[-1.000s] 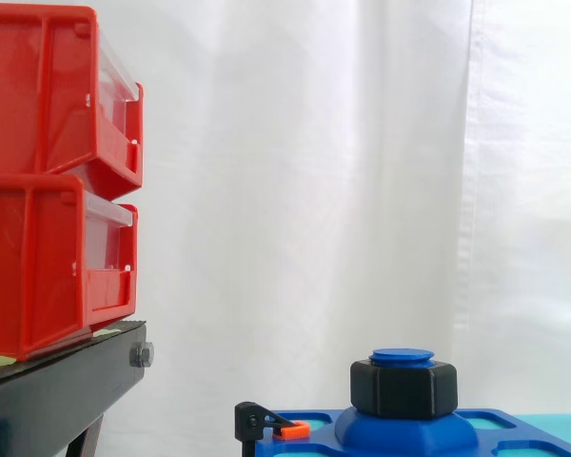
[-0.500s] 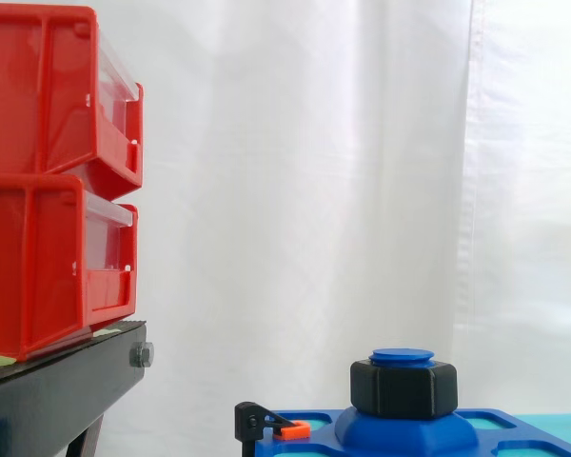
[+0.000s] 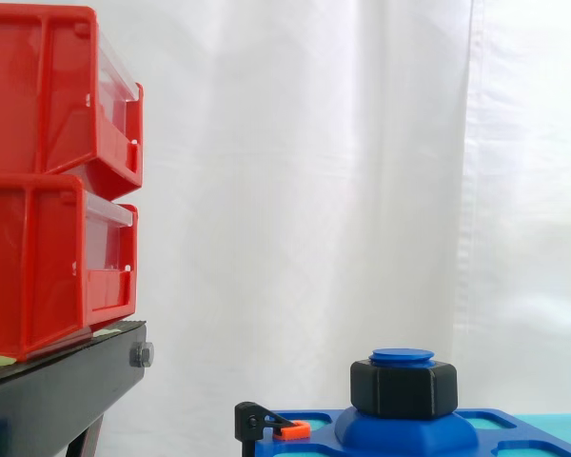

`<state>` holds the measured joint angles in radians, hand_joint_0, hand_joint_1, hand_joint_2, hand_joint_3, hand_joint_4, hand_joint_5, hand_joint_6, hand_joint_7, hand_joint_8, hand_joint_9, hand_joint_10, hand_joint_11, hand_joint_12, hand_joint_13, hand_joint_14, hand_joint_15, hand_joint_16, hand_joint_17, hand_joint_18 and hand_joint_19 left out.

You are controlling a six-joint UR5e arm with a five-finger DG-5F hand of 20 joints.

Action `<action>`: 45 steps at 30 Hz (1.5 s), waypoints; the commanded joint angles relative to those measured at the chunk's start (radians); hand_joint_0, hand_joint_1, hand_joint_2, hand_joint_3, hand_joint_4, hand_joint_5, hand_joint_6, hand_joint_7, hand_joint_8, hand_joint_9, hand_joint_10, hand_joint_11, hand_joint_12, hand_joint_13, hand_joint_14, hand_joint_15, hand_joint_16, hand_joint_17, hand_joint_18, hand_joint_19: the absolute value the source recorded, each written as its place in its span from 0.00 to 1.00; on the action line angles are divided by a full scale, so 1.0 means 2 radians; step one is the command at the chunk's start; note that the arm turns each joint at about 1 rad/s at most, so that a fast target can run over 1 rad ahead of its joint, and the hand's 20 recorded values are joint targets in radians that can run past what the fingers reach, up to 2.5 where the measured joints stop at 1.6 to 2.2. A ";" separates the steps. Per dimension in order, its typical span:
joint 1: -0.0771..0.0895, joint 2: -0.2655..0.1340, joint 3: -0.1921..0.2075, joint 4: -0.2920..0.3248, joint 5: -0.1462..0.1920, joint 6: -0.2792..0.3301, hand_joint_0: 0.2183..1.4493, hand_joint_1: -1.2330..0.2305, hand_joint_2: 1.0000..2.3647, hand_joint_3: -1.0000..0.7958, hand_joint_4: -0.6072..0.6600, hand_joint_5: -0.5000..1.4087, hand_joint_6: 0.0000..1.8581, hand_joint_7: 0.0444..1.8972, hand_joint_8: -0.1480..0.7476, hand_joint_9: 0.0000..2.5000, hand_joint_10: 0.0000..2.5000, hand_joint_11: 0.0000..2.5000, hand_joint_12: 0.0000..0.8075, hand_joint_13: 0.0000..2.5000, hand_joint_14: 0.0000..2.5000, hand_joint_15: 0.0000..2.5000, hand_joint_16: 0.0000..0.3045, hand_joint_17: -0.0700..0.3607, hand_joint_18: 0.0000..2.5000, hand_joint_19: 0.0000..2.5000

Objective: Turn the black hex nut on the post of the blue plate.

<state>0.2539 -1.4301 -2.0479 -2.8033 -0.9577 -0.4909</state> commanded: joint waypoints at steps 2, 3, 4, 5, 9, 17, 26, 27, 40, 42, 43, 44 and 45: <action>-0.001 -0.001 0.000 0.000 0.001 0.000 0.19 0.52 0.00 0.28 0.55 0.10 0.27 0.33 0.36 0.00 0.00 0.00 0.42 0.00 0.00 0.00 0.16 0.42 0.00 0.04; -0.001 0.000 0.000 0.000 -0.001 0.000 0.19 0.53 0.00 0.28 0.55 0.10 0.27 0.33 0.37 0.00 0.00 0.00 0.42 0.00 0.00 0.00 0.16 0.42 0.00 0.04; 0.000 0.000 0.000 0.000 -0.001 0.000 0.19 0.53 0.00 0.28 0.55 0.10 0.27 0.33 0.37 0.00 0.00 0.00 0.43 0.00 0.00 0.00 0.16 0.42 0.00 0.04; 0.000 0.000 0.000 0.000 -0.001 0.000 0.19 0.53 0.00 0.28 0.55 0.10 0.27 0.33 0.37 0.00 0.00 0.00 0.43 0.00 0.00 0.00 0.16 0.42 0.00 0.04; 0.000 0.000 0.000 0.000 -0.001 0.000 0.19 0.54 0.00 0.28 0.55 0.10 0.27 0.33 0.37 0.00 0.00 0.00 0.43 0.00 0.00 0.00 0.16 0.42 0.00 0.05; 0.000 0.000 0.000 0.000 -0.001 0.000 0.20 0.55 0.00 0.28 0.54 0.10 0.27 0.33 0.37 0.00 0.00 0.00 0.42 0.00 0.00 0.00 0.16 0.42 0.00 0.05; 0.000 0.000 0.000 0.000 -0.001 0.000 0.20 0.55 0.00 0.28 0.54 0.10 0.27 0.33 0.37 0.00 0.00 0.00 0.43 0.00 0.00 0.00 0.16 0.42 0.00 0.05; 0.000 0.000 0.000 0.000 -0.001 0.000 0.20 0.55 0.00 0.28 0.54 0.10 0.27 0.33 0.37 0.00 0.00 0.00 0.43 0.00 0.00 0.00 0.16 0.42 0.00 0.05; 0.000 -0.001 0.000 0.000 -0.001 0.000 0.20 0.56 0.00 0.28 0.54 0.10 0.27 0.33 0.37 0.00 0.00 0.00 0.43 0.00 0.00 0.00 0.16 0.42 0.00 0.05; 0.000 0.000 0.000 0.000 -0.001 0.000 0.20 0.56 0.00 0.28 0.54 0.10 0.27 0.33 0.37 0.00 0.00 0.00 0.43 0.00 0.00 0.00 0.16 0.42 0.00 0.05; 0.000 0.000 -0.001 0.000 -0.001 0.000 0.20 0.56 0.00 0.28 0.54 0.10 0.27 0.33 0.37 0.00 0.00 0.00 0.43 0.00 0.00 0.00 0.16 0.42 0.00 0.05; 0.000 0.000 0.000 0.000 0.001 0.000 0.20 0.56 0.00 0.28 0.54 0.10 0.27 0.33 0.37 0.00 0.00 0.00 0.43 0.00 0.00 0.00 0.16 0.42 0.00 0.05; 0.000 0.000 0.000 0.000 0.000 0.000 0.20 0.56 0.00 0.28 0.54 0.10 0.27 0.33 0.37 0.00 0.00 0.00 0.43 0.00 0.00 0.00 0.16 0.42 0.00 0.05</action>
<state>0.2531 -1.4300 -2.0480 -2.8041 -0.9579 -0.4909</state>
